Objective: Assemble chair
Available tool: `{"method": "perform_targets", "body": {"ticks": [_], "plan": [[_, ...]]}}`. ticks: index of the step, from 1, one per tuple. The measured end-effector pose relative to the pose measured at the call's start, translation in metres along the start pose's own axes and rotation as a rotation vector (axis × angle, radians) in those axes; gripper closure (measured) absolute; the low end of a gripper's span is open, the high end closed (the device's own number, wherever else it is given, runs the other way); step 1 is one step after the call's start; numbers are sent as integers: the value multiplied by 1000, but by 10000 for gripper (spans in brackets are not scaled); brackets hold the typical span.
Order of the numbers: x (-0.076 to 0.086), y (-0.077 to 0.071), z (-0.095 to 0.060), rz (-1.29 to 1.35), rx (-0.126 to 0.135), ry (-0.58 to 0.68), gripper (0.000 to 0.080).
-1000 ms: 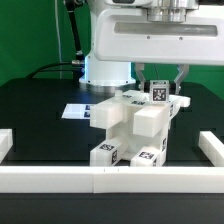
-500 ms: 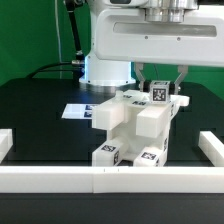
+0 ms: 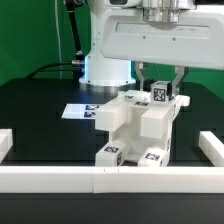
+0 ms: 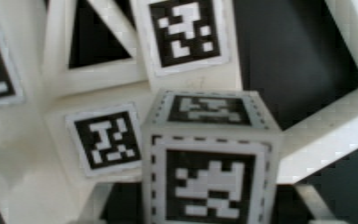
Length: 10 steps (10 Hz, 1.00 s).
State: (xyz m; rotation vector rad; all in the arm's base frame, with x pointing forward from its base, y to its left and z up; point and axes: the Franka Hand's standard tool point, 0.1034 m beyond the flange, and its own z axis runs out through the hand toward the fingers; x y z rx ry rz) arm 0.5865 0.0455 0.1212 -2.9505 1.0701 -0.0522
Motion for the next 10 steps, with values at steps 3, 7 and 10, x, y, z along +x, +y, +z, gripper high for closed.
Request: {"method": "perform_targets", "body": {"ticks": [3, 7, 10], "plan": [[-1, 0, 0, 182, 0, -1, 512], [-2, -2, 0, 449, 6, -9, 512], [-3, -3, 0, 567, 7, -11, 512]]}}
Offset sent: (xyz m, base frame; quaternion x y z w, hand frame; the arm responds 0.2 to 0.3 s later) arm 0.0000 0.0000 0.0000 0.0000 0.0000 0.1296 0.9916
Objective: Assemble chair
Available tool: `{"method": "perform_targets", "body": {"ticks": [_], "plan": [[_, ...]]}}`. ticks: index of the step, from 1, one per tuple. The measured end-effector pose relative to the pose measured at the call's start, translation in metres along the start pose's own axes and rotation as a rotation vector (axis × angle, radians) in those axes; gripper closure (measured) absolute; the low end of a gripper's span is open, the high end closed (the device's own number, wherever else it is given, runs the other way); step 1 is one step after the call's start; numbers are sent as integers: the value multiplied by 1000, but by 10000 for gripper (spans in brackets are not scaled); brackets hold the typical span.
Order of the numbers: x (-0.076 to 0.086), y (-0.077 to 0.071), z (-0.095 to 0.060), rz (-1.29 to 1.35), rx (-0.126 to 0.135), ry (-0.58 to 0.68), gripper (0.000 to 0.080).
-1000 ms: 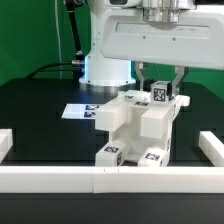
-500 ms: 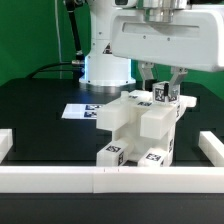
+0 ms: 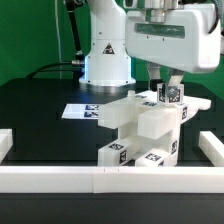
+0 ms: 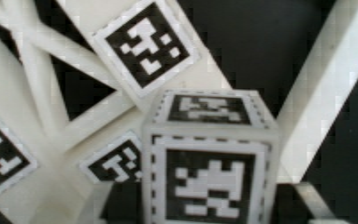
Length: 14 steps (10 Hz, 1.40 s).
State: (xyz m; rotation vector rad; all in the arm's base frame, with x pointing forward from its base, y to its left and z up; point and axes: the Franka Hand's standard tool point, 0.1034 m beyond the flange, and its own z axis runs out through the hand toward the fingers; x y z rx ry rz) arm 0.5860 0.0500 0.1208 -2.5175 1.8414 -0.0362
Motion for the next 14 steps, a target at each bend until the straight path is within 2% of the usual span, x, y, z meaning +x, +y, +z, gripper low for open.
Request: {"method": "perform_targets", "body": {"ticks": [2, 3, 4, 5, 6, 7, 9, 14], "plan": [[0, 0, 0, 10, 0, 0, 512], [0, 0, 1, -68, -2, 2, 336], [-2, 0, 1, -87, -2, 2, 336], [-5, -1, 0, -180, 1, 5, 196], [-7, -4, 1, -292, 10, 9, 163], [-12, -5, 2, -351, 21, 15, 154], [-18, -7, 2, -544, 22, 16, 150], [-17, -7, 2, -922, 13, 29, 150]]}}
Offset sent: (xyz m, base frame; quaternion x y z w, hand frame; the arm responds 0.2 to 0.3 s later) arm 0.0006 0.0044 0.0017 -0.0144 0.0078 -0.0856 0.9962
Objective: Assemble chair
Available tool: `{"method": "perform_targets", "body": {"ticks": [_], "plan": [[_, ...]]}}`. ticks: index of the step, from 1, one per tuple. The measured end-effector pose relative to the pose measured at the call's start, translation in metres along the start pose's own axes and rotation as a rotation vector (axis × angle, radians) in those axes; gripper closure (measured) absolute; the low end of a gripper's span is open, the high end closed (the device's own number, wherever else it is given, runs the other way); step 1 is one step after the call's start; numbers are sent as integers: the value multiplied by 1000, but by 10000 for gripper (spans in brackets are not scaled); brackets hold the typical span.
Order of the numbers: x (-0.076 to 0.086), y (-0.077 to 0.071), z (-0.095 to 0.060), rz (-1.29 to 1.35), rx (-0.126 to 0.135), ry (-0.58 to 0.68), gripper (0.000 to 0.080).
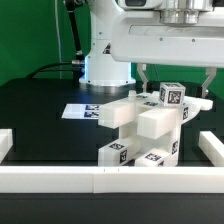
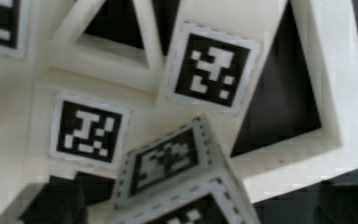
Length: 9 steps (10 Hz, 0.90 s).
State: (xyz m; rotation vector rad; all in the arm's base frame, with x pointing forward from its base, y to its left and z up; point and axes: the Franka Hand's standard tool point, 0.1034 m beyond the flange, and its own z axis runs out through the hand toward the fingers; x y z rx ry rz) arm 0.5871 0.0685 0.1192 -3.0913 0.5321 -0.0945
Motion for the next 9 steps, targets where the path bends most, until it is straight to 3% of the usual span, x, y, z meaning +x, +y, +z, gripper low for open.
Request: {"method": "perform_targets", "body": {"ticks": [6, 8, 9], "plan": [[3, 6, 0, -365, -12, 1, 150], [3, 6, 0, -355, -12, 1, 419], [3, 6, 0, -355, -12, 1, 513]]}}
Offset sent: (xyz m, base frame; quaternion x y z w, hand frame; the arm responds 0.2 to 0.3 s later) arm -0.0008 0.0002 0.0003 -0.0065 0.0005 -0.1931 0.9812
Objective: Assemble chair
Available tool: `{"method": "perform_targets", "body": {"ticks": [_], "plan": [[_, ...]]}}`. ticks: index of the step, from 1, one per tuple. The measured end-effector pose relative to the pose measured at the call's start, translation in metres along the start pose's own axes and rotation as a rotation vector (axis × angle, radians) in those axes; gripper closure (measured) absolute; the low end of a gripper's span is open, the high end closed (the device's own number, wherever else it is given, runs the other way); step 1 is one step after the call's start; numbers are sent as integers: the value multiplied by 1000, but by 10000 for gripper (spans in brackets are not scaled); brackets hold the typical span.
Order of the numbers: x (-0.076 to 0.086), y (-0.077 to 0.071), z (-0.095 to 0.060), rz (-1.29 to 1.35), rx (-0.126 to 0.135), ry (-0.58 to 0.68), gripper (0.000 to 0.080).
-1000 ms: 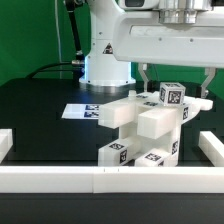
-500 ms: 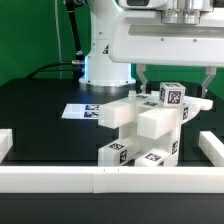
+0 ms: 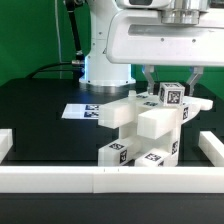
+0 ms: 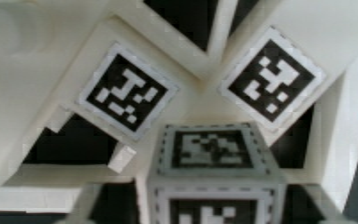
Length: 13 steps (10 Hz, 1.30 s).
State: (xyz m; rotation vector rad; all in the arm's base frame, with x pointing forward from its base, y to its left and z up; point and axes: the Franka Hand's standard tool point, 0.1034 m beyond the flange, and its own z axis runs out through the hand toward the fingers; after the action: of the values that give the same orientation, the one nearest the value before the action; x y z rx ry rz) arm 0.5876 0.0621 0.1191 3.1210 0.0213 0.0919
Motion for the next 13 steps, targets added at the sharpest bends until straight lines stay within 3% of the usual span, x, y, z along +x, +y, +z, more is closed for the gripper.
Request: {"method": "perform_targets", "body": {"ticks": [3, 13], "plan": [[0, 0, 0, 64, 1, 0, 512], [0, -1, 1, 706, 2, -2, 512]]}}
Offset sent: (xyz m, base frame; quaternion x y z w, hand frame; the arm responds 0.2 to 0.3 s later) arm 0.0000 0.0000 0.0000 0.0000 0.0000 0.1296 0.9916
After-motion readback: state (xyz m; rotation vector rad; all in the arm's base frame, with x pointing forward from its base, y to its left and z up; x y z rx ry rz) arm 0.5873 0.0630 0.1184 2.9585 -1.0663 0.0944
